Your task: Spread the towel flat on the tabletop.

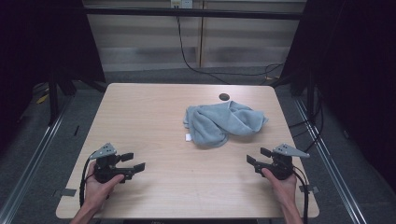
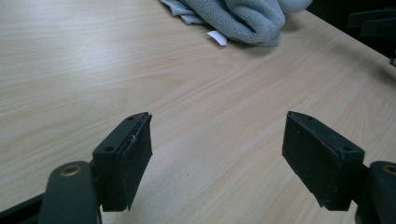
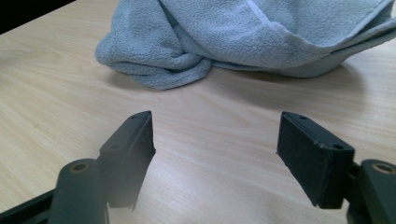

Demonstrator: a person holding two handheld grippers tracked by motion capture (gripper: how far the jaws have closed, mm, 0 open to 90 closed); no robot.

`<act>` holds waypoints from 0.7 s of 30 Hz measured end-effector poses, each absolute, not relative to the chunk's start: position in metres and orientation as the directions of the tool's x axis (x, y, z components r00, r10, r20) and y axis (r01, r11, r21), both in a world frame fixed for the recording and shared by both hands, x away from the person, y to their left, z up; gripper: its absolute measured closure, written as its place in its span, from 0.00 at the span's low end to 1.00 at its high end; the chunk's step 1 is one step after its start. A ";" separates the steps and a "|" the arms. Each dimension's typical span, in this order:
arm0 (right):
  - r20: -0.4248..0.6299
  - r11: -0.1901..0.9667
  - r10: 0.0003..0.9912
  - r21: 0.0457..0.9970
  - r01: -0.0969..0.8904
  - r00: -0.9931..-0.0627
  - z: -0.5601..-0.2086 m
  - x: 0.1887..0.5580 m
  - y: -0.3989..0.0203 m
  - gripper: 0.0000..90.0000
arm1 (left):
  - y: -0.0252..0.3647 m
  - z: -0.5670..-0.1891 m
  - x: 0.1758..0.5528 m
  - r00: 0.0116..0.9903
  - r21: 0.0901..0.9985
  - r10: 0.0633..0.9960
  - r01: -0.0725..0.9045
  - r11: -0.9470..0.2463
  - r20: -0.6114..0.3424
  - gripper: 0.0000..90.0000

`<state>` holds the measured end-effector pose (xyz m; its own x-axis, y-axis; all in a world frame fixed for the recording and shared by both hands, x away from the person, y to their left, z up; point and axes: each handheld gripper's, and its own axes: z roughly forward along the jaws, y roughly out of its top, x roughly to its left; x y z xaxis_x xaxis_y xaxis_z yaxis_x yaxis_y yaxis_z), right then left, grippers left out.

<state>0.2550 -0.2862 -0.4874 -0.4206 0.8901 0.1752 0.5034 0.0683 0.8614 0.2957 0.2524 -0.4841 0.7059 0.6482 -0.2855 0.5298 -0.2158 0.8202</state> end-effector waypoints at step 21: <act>0.224 0.147 0.815 0.812 0.564 -0.534 -0.470 0.272 -0.270 0.42 | 0.252 -0.482 0.297 0.715 0.824 0.650 0.514 -0.238 -0.258 0.27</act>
